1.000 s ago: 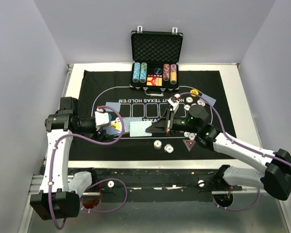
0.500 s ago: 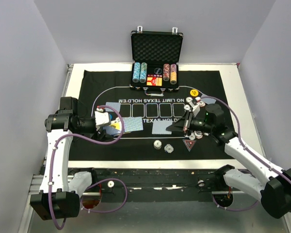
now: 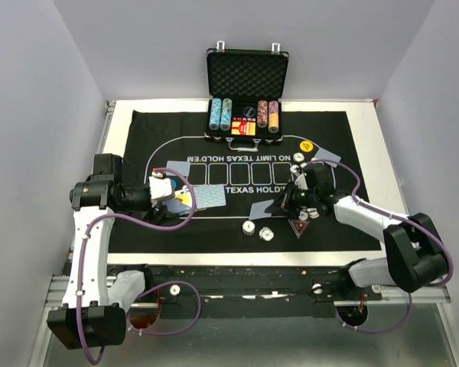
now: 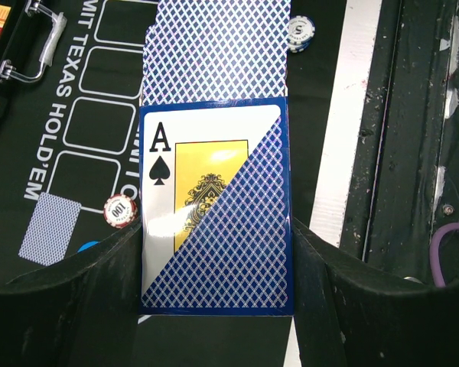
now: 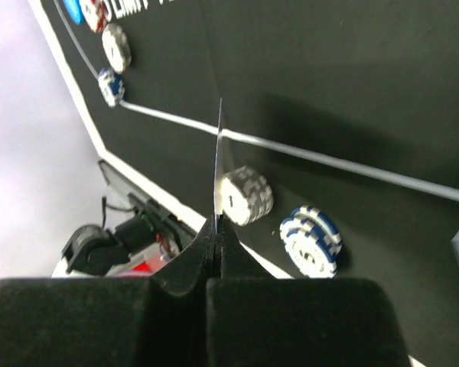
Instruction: Distribute texas hold em gaming equipment
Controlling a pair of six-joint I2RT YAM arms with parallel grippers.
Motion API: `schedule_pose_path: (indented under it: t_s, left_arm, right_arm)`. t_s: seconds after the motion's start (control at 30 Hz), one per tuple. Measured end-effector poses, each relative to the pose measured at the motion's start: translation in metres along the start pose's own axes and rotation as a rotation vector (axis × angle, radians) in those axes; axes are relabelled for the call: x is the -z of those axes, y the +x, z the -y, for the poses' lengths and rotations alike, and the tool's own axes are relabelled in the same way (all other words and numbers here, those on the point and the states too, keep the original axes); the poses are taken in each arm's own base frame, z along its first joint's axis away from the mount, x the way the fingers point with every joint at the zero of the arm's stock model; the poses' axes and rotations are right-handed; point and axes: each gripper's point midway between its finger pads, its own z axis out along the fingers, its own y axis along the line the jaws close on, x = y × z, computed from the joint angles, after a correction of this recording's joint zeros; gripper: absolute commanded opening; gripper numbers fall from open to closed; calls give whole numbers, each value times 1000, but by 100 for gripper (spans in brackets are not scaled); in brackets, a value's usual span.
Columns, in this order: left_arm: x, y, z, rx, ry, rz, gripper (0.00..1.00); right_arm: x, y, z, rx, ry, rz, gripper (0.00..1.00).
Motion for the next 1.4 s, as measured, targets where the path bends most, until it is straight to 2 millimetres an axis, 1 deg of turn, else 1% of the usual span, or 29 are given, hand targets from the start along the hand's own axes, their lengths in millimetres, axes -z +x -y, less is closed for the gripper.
schedule_pose_path:
  t_s: [0.2,0.37,0.47,0.6,0.67,0.73,0.8,0.87,0.97,1.07,1.13,1.2,1.23,1.4]
  left_arm:
    - [1,-1,1,-6,-4,1,46]
    - [1,-1,1,-6,-3,1,46]
    - [1,-1,1,-6,-3,1,46]
    - [1,-1,2,-4,-2,1,46]
    - [1,-1,2,-7,-2,1,46]
    - [1,-1,2,-7,-1,1,46]
    - [1,-1,2,-6,-1,1,46]
    - [1,-1,2,-6,-1,1,46]
    - [1,-1,2,-5,0,0,46]
    - [1,-1,2,-1,2,0,46]
    - [1,0,3,1,3,0,46]
    - [1,0,3,2,4,-1,46]
    - [1,0,3,2,4,-1,47]
    - [0,1,2,5,7,-2,46]
  right_arm:
    - [-2,-26,7,67,90,95,1]
    - [-3,-34,21,91,168,129,2]
    - [-6,-32,37,87,225,113,9]
    - [-7,-27,55,77,294,89,25]
    - [-6,-25,60,71,317,87,34]
    - [-3,-25,66,71,346,90,49]
    - [0,-24,70,68,374,93,60]
    - [4,-23,72,71,393,96,64]
    - [11,-24,71,81,412,102,65]
    - [18,-26,60,93,397,117,68]
    - [25,-29,45,108,359,137,69]
    - [32,-33,20,130,284,155,72]
    - [36,-35,4,140,237,164,75]
    - [59,-41,-81,196,-41,195,87]
